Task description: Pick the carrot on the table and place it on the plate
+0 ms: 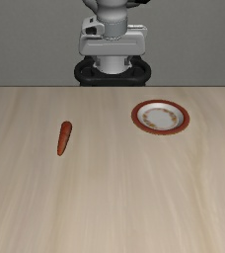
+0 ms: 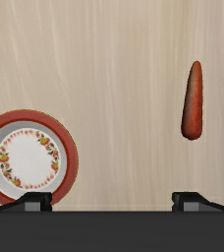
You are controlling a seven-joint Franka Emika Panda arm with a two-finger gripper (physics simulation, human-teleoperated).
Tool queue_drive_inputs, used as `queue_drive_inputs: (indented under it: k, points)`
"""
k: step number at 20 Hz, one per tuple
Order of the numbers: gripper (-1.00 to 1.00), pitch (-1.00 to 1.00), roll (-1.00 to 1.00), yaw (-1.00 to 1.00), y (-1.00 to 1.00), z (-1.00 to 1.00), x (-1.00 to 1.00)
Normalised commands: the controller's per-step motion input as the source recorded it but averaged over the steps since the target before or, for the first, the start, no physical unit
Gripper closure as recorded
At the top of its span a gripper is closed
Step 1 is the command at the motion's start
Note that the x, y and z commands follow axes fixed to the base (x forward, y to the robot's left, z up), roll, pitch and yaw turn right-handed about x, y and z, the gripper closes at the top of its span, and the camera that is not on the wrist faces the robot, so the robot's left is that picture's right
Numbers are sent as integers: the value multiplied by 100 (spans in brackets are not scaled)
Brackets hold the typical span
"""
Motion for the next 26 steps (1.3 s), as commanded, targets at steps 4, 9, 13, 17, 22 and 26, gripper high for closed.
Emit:
queue_drive_inputs:
  k: [4, 9, 13, 17, 22, 26]
  points:
    - [-100, 0, 0, 0, -100, 0, 0]
    - [-100, 0, 0, 0, -100, 0, 0]
    - [-100, 0, 0, 0, -100, 0, 0]
    - [-100, 0, 0, 0, 0, 0, 100]
    - [-100, 0, 0, 0, 0, 0, 60]
    - [-100, 0, 0, 0, 0, -100, 0]
